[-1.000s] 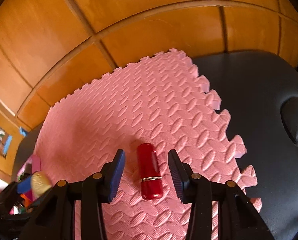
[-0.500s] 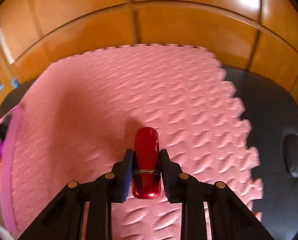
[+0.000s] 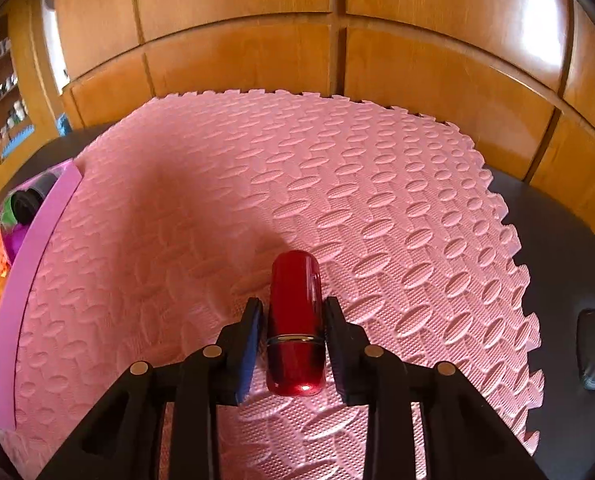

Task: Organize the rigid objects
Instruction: 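Carry the yellow roller into the tray and release it with the left gripper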

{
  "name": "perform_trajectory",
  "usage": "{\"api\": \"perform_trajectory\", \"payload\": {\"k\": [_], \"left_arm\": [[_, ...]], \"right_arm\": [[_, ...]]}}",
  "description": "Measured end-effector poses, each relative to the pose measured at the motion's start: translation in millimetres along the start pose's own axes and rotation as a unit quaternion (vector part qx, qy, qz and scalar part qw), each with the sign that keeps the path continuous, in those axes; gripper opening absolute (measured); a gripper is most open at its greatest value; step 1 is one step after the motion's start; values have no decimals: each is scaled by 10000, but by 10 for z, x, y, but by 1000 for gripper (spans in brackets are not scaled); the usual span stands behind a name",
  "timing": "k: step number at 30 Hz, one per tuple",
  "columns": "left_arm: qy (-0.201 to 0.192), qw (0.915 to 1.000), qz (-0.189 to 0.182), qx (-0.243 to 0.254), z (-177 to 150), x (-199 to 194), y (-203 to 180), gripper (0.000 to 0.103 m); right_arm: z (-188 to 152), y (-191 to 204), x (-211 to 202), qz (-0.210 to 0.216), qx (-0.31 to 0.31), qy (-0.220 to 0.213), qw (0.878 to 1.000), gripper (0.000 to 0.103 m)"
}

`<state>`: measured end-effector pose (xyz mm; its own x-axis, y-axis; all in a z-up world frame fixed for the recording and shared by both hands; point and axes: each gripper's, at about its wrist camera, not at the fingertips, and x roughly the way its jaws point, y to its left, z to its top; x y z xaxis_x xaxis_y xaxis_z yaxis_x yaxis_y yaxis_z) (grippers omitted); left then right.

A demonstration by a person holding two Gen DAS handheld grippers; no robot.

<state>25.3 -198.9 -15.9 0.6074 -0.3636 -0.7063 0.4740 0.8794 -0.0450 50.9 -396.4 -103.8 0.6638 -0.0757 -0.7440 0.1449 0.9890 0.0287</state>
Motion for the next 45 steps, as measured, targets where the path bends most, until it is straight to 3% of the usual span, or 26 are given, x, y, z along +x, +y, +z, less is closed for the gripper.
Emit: {"api": "perform_trajectory", "payload": {"k": [35, 45], "left_arm": [[68, 9989, 89, -455, -196, -43, 356, 76], [-101, 9951, 261, -952, -251, -319, 885, 76]], "right_arm": [[-10, 19, -1, -58, -82, -27, 9999, 31], [-10, 16, -1, -51, -75, -26, 10000, 31]]}}
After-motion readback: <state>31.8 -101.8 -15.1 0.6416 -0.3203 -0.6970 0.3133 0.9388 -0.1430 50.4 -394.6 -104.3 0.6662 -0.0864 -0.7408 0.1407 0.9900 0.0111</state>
